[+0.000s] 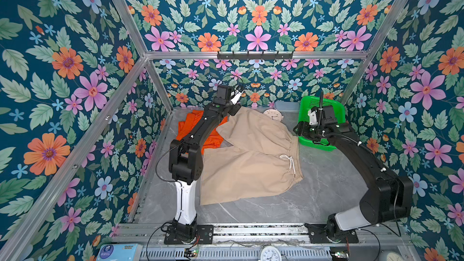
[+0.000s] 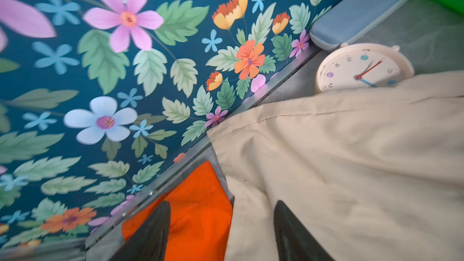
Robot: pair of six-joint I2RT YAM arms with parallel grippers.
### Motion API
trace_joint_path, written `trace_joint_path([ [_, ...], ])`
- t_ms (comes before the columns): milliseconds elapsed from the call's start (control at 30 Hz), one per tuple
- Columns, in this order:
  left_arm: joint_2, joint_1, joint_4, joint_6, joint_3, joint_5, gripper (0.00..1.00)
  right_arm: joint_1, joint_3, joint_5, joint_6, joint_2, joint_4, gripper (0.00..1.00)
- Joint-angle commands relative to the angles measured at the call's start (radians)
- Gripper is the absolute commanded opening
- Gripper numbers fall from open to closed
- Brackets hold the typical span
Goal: Fold and stack the shorts
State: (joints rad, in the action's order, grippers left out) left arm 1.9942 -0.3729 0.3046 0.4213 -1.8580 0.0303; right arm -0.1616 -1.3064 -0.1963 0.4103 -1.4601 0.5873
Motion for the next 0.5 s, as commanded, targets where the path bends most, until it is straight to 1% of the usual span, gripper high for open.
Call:
trace_joint_path([
  [0, -0.134, 0.002, 0.004, -0.187, 0.171, 0.025, 0.67, 0.0, 0.079, -0.014, -0.025, 0.083, 0.055, 0.69],
  [100, -0.293, 0.002, -0.017, -0.324, 0.41, 0.078, 0.67, -0.001, 0.216, -0.109, 0.002, 0.165, 0.045, 0.69],
  [167, -0.381, 0.002, -0.059, -0.443, 0.569, 0.118, 0.67, 0.005, 0.311, -0.124, 0.038, 0.208, 0.032, 0.69],
  [200, -0.422, 0.002, -0.091, -0.512, 0.65, 0.158, 0.66, 0.018, 0.364, -0.134, 0.06, 0.228, 0.019, 0.69],
  [233, -0.459, 0.001, -0.119, -0.563, 0.718, 0.211, 0.66, 0.042, 0.413, -0.168, 0.083, 0.243, 0.0, 0.69],
  [267, -0.485, 0.001, -0.142, -0.6, 0.773, 0.241, 0.66, 0.072, 0.459, -0.215, 0.105, 0.256, -0.02, 0.69],
  [333, -0.537, 0.002, -0.194, -0.7, 0.876, 0.244, 0.65, 0.146, 0.564, -0.326, 0.159, 0.277, -0.113, 0.69],
  [400, -0.569, 0.002, -0.244, -0.776, 0.957, 0.257, 0.64, 0.199, 0.642, -0.403, 0.207, 0.283, -0.191, 0.69],
  [467, -0.587, 0.002, -0.264, -0.821, 1.009, 0.25, 0.63, 0.221, 0.693, -0.455, 0.249, 0.274, -0.247, 0.69],
])
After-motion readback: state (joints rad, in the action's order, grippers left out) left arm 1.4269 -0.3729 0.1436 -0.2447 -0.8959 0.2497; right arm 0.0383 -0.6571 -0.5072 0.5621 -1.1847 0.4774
